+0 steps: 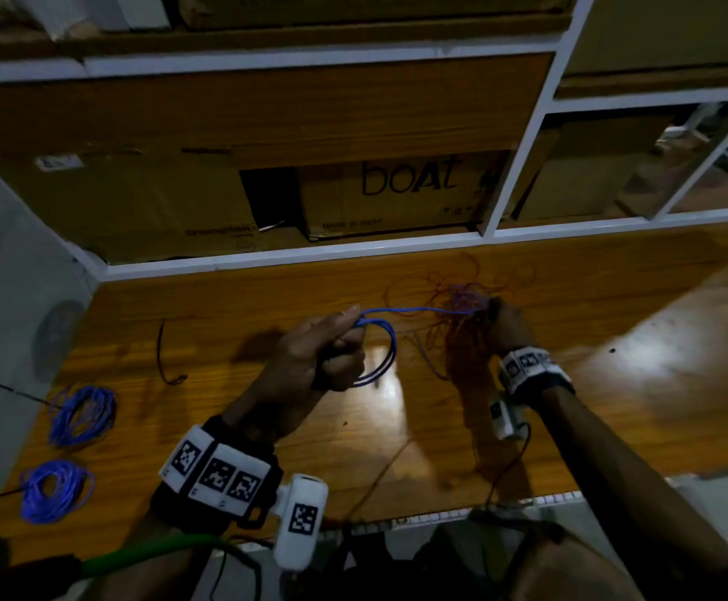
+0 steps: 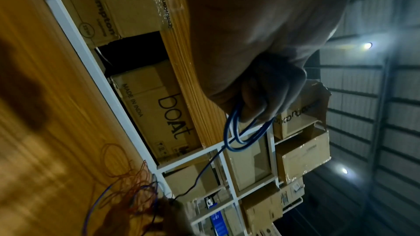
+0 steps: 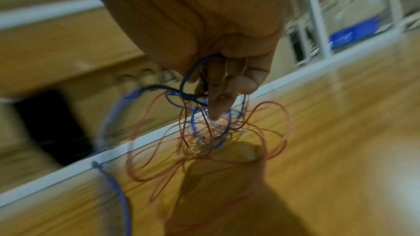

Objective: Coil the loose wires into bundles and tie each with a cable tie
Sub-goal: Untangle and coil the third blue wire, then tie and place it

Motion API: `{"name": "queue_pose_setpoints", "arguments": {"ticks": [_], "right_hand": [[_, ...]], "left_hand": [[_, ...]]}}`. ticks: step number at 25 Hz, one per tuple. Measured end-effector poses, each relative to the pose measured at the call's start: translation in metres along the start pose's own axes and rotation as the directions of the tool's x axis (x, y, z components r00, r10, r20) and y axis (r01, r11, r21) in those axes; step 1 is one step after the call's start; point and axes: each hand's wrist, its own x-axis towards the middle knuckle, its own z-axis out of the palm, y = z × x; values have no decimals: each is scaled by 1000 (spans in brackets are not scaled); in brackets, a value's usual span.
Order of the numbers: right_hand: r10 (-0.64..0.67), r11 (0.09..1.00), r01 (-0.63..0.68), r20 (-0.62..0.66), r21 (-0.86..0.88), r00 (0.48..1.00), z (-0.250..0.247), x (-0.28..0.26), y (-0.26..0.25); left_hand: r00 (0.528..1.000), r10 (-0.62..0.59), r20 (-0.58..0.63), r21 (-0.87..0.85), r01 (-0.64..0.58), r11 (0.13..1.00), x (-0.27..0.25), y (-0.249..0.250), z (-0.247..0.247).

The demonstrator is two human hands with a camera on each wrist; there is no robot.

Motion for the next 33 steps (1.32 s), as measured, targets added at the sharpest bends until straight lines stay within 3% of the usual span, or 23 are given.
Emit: {"name": "queue_pose_setpoints", "arguments": {"ticks": [4,10,13,15,17,20,24,26,29,33], "right_hand": [[101,993,-103,32,63,994,-12,42,16],[-18,1000,15,187,18,982,7,27,7],[-119,980,147,194,-137,974,1,11,4],[-220,907,268,176,-324,959,-14,-4,-7],[-300,844,365,219,-392,929,-29,-26,-24],[-405,817,477,268,-323,874,-46,-73,-55],[-595,804,586,155,105,789,-25,-120,-77],[-576,817,563,125,122,808,-10,-122,-79],[-510,857,516,123,-16,851,-6,-123,-80],[-529,825,528,54,-202,847,4,-142,-72]], "left_hand": [[1000,-25,0,-57,25,998,-3,-16,9],[1000,8,-14,29,-8,1000,6,-29,11],[996,21,-88,19,-19,1000,13,-42,6],[989,25,-145,-24,-29,999,18,-50,1],[981,20,-195,-86,-37,996,21,-53,-1],[970,0,-245,-194,-49,980,21,-53,-1],[974,-58,-217,-360,-24,933,22,-52,-1],[983,-82,-164,-459,-3,889,22,-49,-2],[996,-3,-94,-523,-47,851,27,-47,-2],[964,105,-245,-487,-217,846,44,-50,-5]]}}
